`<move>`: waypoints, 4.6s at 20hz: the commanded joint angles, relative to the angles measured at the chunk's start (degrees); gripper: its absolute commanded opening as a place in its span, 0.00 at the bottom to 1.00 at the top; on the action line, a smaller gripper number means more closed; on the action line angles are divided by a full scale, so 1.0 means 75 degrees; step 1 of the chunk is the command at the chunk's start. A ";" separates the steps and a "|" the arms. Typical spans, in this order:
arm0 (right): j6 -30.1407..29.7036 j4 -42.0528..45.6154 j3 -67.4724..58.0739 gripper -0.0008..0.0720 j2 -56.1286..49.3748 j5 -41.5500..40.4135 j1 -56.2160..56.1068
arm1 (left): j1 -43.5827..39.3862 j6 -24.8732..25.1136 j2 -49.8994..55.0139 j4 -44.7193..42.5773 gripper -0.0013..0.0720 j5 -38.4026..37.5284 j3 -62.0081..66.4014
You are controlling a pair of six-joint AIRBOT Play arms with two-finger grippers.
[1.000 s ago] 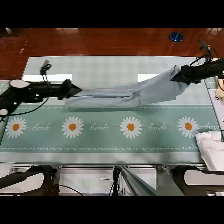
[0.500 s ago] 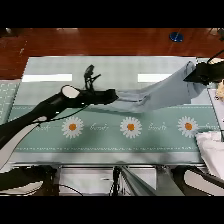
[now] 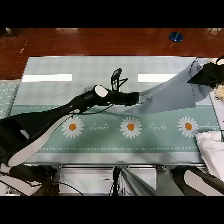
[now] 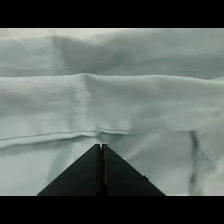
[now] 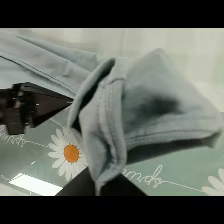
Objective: Fold the shirts.
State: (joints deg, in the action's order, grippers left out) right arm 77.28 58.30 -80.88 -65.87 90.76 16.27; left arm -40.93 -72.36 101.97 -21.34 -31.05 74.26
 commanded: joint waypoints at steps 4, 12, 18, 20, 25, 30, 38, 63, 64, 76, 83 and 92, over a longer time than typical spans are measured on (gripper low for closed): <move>0.0085 -0.0242 -0.0009 0.04 0.0178 0.0017 -0.0003 | -0.0699 -0.0455 0.1195 0.0117 0.05 -0.0863 0.1329; 0.0210 0.0254 0.0003 0.04 0.0117 -0.0242 -0.0137 | 0.0694 -0.0597 0.0589 -0.1824 0.04 -0.2314 0.2136; 0.0647 0.0699 0.0009 0.04 -0.1131 -0.1848 -0.2334 | 0.3643 -0.0781 -0.2917 -0.5330 0.04 -0.4444 0.2136; 0.0921 0.0697 0.0009 0.04 -0.1687 -0.2573 -0.3139 | 0.4584 -0.0793 -0.3972 -0.5875 0.04 -0.4945 0.2136; 0.1384 0.0667 0.0009 0.04 -0.3130 -0.4170 -0.4861 | 0.6327 -0.0793 -0.5592 -0.6021 0.04 -0.6210 0.2127; 0.1542 -0.0592 0.0009 0.04 -0.4351 -0.5986 -0.6030 | 0.6301 -0.0761 -0.5995 -0.6021 0.04 -0.7125 0.1851; -0.0041 -0.1976 0.0000 0.74 -0.3567 -0.6102 -0.6137 | 0.5741 -0.0638 -0.6056 -0.6021 0.04 -0.6598 -0.1055; -0.0988 -0.5033 0.4648 0.26 -0.3054 -0.5179 -0.2451 | 0.5694 -0.0364 -0.6015 -0.6021 0.48 -0.5747 -0.1967; -0.1320 -0.5470 0.4599 0.04 -0.3037 -0.5074 -0.2468 | 0.5694 -0.0361 -0.6015 -0.6024 0.48 -0.5744 -0.1967; 0.1577 -0.2200 0.0539 0.04 0.1215 -0.0283 0.1667 | 0.5694 -0.0356 -0.5960 -0.6108 0.46 -0.5732 -0.1970; 0.1603 0.1818 -0.0950 0.04 0.1716 0.2090 0.5149 | 0.5697 0.0050 -0.5960 -0.6137 0.46 -0.5581 -0.1970; 0.1358 0.4911 0.0729 0.04 0.1693 0.2090 0.6403 | 0.5697 0.0577 -0.5960 -0.6816 0.46 -0.4937 -0.1967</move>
State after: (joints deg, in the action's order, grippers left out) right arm 88.29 86.70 -80.79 -53.25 105.75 62.65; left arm 1.80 -68.62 57.23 -71.13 -70.22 59.51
